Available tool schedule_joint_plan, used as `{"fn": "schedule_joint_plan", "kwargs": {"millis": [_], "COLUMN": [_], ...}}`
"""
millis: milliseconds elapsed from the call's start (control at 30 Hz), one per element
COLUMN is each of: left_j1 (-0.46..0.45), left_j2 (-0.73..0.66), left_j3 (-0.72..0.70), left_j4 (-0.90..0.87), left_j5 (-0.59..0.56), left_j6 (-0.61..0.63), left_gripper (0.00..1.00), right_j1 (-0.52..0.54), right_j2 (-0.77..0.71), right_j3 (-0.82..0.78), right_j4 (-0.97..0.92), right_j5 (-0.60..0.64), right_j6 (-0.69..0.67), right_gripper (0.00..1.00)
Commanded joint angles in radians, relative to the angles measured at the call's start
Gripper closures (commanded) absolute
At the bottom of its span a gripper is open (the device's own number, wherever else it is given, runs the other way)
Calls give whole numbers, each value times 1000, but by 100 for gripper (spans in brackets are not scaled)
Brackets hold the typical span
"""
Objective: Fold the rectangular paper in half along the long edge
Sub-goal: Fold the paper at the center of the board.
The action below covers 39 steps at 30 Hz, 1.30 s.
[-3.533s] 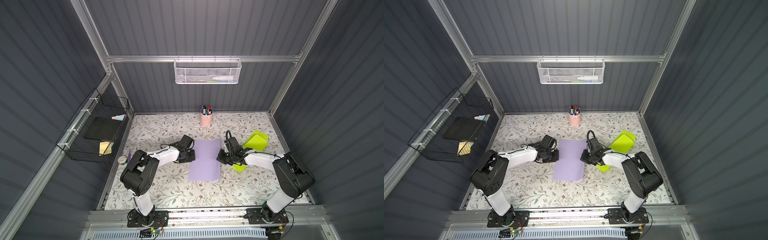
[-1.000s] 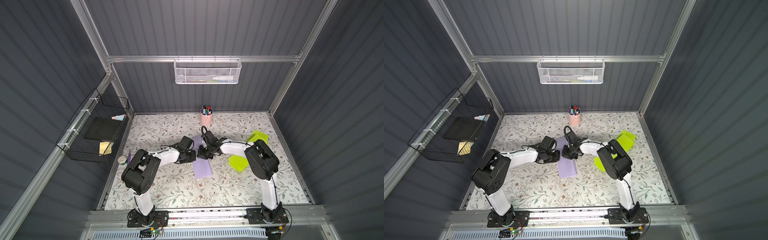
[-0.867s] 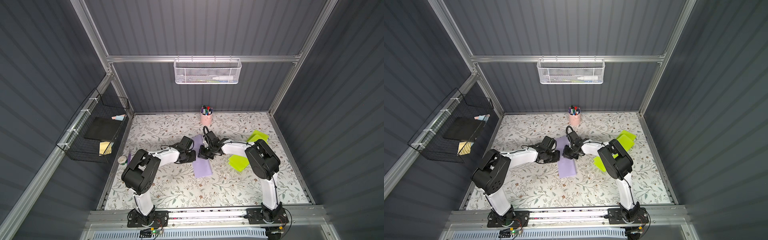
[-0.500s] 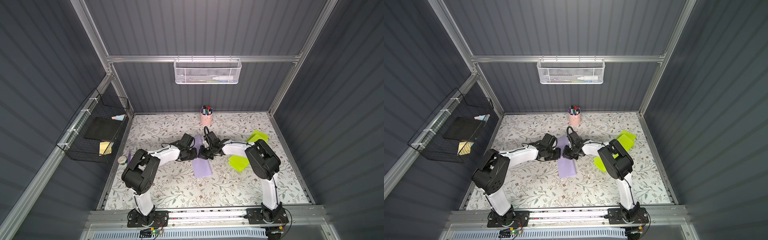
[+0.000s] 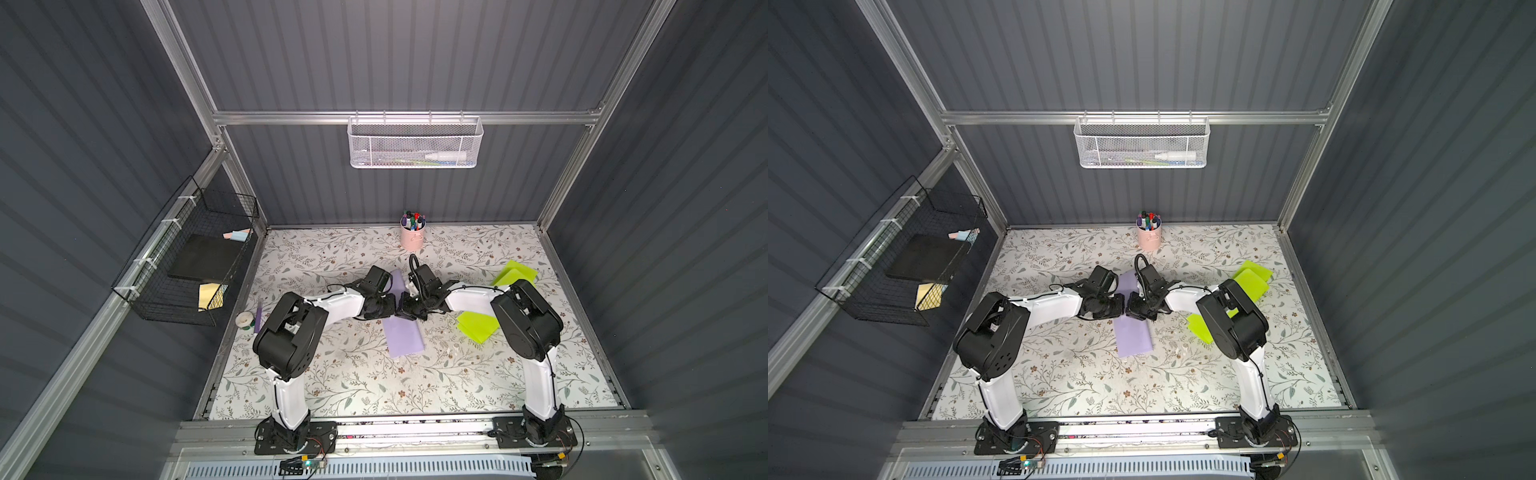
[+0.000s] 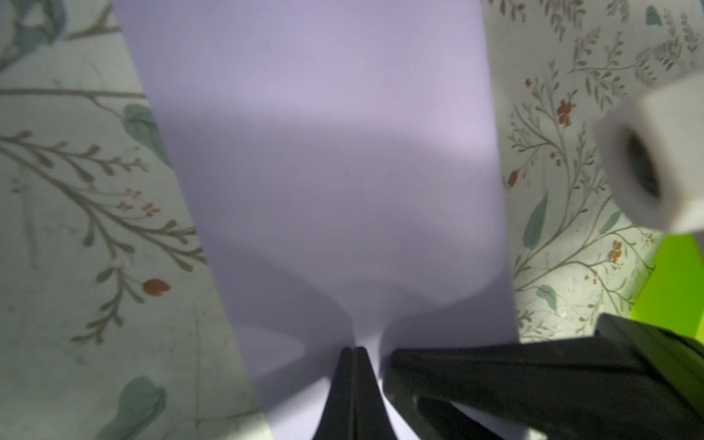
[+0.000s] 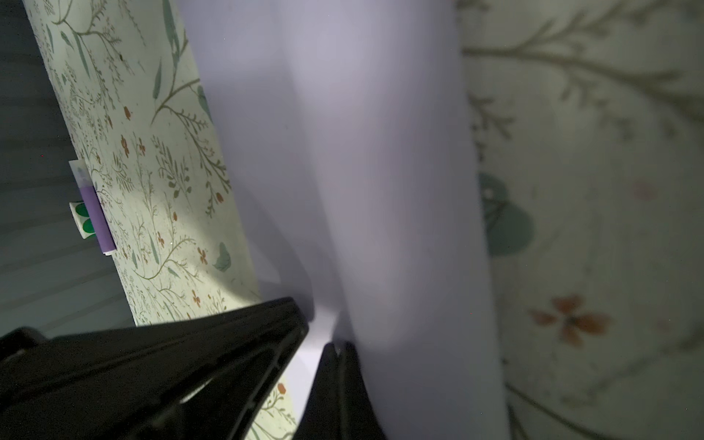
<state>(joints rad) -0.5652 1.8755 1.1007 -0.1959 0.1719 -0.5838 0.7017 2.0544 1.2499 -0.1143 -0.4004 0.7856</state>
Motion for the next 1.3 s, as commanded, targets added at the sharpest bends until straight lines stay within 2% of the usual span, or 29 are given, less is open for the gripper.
{"fn": "schedule_joint_plan", "kwargs": {"millis": [0,233,367,467,533,600,633,767,867,1033,1267], "left_j1": [4,4,4,4,4,4,4,4,4,4,4], "left_j2": [18,28,28,28,31,35,35,36,34,26,17], "left_j3": [-6,-36,-61,-77,-82,-83,-83,-80,-79,-77,-68], "left_j4": [10,11,4,4,4,7,7,6,4,-4,-11], "left_j5": [1,-6,-16,-19,-17,-16,-15,-12,-12,-14,-14], "left_j6": [-11,-10,-8,-8,-6,-4,-4,-1,1,2,7], "left_gripper": [98,99,100,100,100,100,100,100,100,100,100], "right_j1": [-5,-21,-64,-123,-171,-214,-233,-253,-252,-246,-228], "right_j2": [0,-46,-146,-238,-293,-315,-307,-215,-134,-44,-1], "right_j3": [-35,-64,-85,-125,-169,-201,-203,-182,-177,-177,-173], "right_j4": [-55,-20,-29,-28,-8,10,1,27,102,235,316], "right_j5": [8,-34,-65,-90,-106,-131,-152,-287,-352,-411,-446], "right_j6": [10,19,11,4,4,-16,-36,-92,-60,-1,31], "right_gripper": [100,100,99,94,86,69,64,57,57,62,62]}}
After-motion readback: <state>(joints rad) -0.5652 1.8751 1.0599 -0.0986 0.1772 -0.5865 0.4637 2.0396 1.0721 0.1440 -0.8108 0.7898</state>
